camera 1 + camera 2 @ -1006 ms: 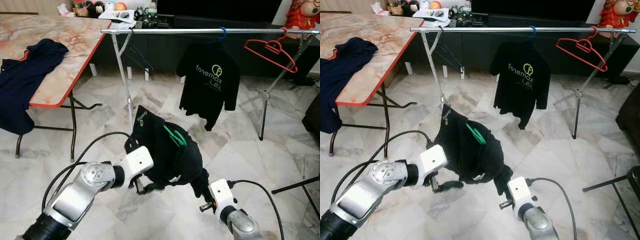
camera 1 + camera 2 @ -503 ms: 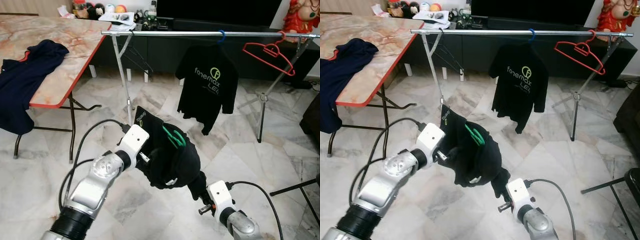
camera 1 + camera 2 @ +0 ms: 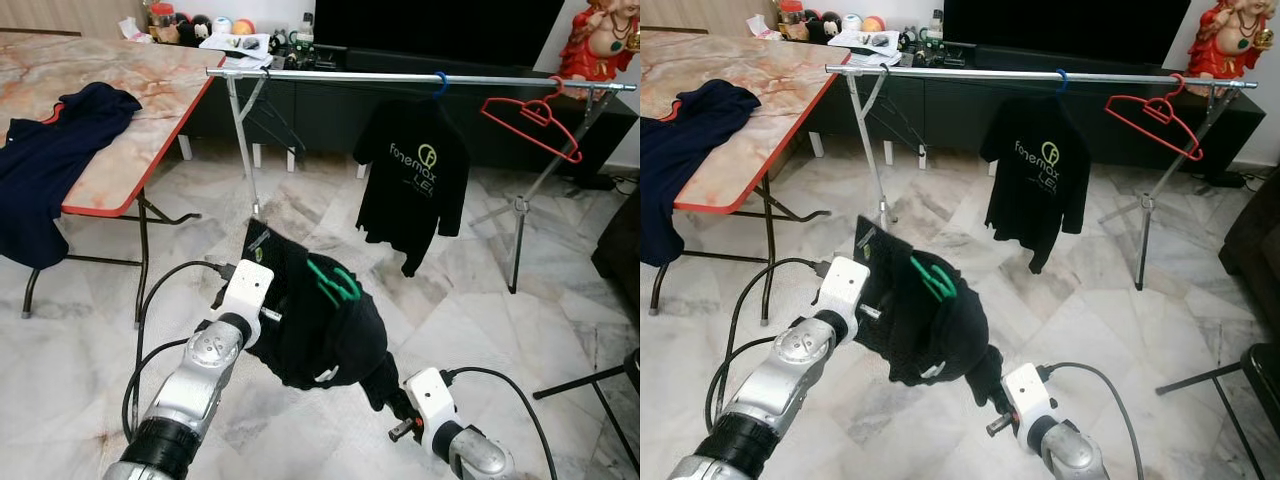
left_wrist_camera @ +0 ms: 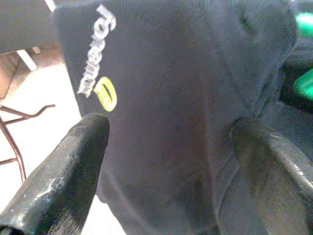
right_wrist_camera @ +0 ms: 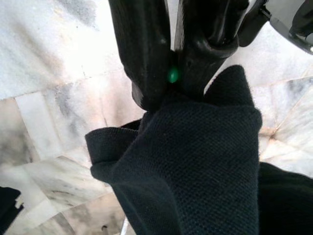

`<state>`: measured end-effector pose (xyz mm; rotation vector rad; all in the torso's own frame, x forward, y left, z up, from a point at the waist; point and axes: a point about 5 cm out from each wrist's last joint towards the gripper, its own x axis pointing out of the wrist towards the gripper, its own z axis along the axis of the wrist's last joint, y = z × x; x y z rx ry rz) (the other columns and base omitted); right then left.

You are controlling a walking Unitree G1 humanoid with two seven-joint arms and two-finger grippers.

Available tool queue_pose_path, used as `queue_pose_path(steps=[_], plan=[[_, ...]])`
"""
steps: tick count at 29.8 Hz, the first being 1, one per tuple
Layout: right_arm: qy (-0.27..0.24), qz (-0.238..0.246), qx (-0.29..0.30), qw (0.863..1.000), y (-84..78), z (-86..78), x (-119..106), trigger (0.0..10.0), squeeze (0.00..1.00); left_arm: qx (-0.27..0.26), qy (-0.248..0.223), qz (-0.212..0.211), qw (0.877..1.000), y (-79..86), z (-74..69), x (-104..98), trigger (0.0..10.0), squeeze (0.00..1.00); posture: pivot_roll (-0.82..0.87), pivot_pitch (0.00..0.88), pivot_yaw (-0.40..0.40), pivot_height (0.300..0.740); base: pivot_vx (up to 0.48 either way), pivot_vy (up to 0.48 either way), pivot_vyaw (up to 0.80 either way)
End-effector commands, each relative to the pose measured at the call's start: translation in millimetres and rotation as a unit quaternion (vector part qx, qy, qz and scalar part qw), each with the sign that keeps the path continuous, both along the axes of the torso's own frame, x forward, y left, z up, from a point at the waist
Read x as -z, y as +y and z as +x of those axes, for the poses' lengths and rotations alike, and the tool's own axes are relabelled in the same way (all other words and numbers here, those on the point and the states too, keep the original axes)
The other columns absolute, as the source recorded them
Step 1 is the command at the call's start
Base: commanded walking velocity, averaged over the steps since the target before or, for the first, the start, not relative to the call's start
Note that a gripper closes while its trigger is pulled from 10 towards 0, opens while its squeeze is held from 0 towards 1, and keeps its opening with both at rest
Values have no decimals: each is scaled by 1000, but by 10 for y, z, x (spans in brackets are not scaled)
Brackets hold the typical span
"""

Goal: Hang hanger

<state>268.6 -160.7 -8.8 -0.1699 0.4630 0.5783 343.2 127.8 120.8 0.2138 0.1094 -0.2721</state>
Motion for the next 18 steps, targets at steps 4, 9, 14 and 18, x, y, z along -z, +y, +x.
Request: queue_pose_path(steps=[4,9,14,18], plan=[[-18,9,-19,1000,29,8,-53,0,0,86,1,-19,996,-207,-31,-13,10000,0,43,87,-94,740,0,0,0],[-16,14,-32,999,60,-7,-50,0,0,108,-3,-12,994,-238,-38,-2,10000,0,43,90,-93,740,0,0,0],[-15,14,-35,999,63,-12,-49,0,0,39,-21,-12,999,-93,49,-45,0,0,41,94,-94,740,0,0,0],[-13,14,-38,999,47,-25,-42,0,0,5,-36,-15,999,-25,75,-65,0,0,39,95,-94,740,0,0,0]])
